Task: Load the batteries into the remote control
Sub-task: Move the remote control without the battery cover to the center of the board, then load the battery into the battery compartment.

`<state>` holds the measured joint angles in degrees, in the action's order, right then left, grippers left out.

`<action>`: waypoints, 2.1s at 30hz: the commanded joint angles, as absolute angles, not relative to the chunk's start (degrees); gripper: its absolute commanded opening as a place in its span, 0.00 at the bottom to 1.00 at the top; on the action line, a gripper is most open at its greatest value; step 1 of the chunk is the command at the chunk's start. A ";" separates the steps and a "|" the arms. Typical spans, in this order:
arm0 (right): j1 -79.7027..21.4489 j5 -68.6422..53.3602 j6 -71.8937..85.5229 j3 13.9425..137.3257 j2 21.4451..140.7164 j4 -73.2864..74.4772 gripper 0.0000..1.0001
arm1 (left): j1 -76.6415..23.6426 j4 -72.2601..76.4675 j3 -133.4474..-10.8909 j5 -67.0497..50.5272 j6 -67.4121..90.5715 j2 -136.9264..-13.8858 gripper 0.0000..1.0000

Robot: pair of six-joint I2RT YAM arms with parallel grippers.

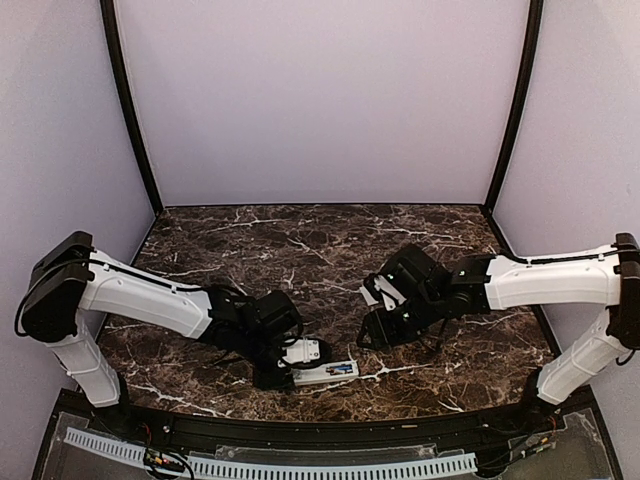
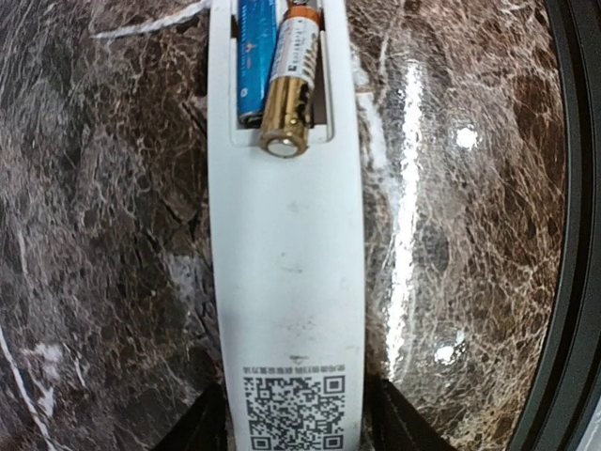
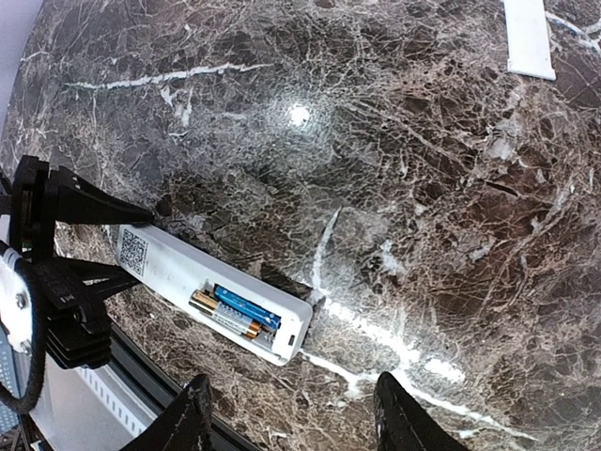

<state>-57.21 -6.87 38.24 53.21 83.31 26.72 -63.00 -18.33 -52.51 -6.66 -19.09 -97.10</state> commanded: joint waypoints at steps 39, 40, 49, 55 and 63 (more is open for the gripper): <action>-54.84 -14.83 36.48 48.37 85.81 20.27 0.63 | -70.75 -15.46 -56.54 -5.02 2.13 -101.97 0.63; -54.84 -15.16 36.52 48.28 86.03 20.24 0.64 | -70.75 -14.94 -55.49 -5.19 2.71 -101.21 0.64; -55.56 -18.72 35.95 47.01 88.70 17.11 0.71 | -70.75 -6.69 -49.50 -7.04 5.74 -98.14 0.64; -57.47 -17.72 36.02 48.51 91.27 16.58 0.72 | -70.75 -5.02 -47.95 -6.97 5.98 -97.16 0.63; -59.76 -14.17 36.95 49.51 93.24 17.62 0.71 | -70.75 -3.79 -46.76 -6.77 6.25 -96.57 0.61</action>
